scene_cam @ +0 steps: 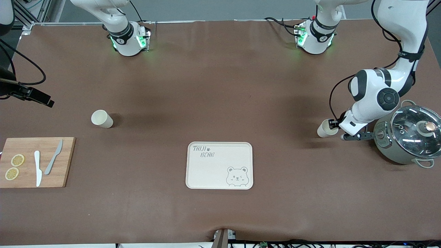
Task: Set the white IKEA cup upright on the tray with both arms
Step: 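Lower the left gripper over the white cup and close on it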
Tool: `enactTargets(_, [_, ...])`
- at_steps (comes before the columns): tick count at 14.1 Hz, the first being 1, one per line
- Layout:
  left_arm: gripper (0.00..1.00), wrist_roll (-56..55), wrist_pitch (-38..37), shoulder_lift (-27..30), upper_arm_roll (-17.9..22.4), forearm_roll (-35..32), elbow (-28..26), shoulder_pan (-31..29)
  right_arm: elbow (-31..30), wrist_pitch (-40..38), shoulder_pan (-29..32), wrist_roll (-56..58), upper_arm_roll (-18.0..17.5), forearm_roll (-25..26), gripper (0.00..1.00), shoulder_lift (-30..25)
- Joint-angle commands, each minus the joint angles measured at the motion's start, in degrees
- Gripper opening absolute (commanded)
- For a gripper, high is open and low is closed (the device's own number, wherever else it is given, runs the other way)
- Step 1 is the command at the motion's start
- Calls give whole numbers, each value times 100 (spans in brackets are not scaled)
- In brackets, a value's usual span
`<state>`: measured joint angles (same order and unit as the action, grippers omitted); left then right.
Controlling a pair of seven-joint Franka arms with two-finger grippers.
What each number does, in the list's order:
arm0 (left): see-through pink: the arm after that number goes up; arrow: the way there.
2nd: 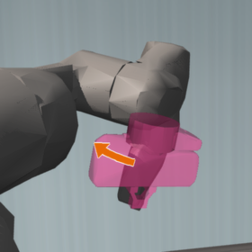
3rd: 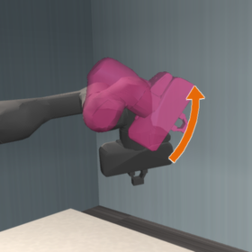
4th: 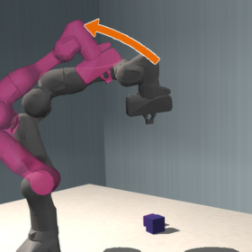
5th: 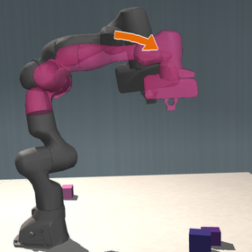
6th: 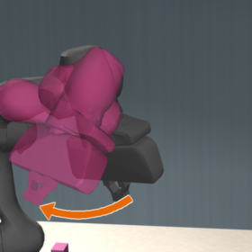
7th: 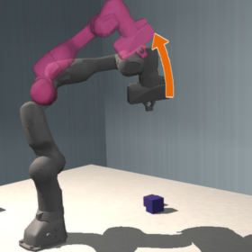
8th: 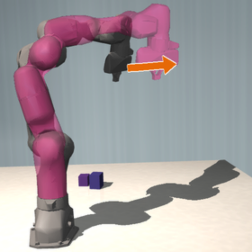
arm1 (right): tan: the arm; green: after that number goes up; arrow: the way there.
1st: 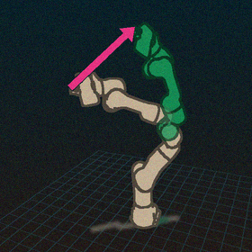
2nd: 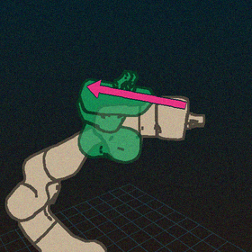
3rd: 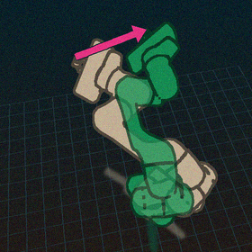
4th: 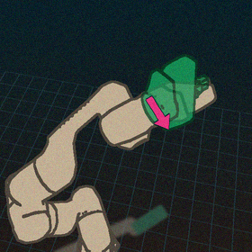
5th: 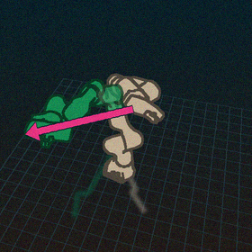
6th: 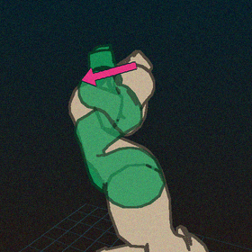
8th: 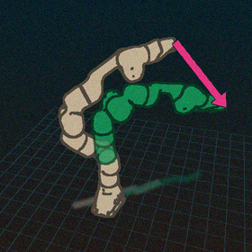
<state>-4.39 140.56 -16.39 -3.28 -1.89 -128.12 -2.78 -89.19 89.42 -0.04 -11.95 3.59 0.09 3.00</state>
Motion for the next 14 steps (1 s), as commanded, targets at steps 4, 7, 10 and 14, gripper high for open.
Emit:
enactTargets(4, [0, -27, 59, -14, -59, -74, 76, 31, 209, -30, 83, -9, -51, 18, 100, 130])
enactTargets(7, [0, -88, -11, -14, -348, -65, 374, 75, 349, -12, 91, 0, -51, 114, 100, 455])
enactTargets(10, [0, -465, -553, -66, -682, -65, 961, 137, 367, -12, 100, -17, -43, 114, 100, 490])
enactTargets(14, [0, -1474, -1652, -592, -771, -74, 2235, 829, 376, 32, 345, 17, -51, -8, 100, 674])
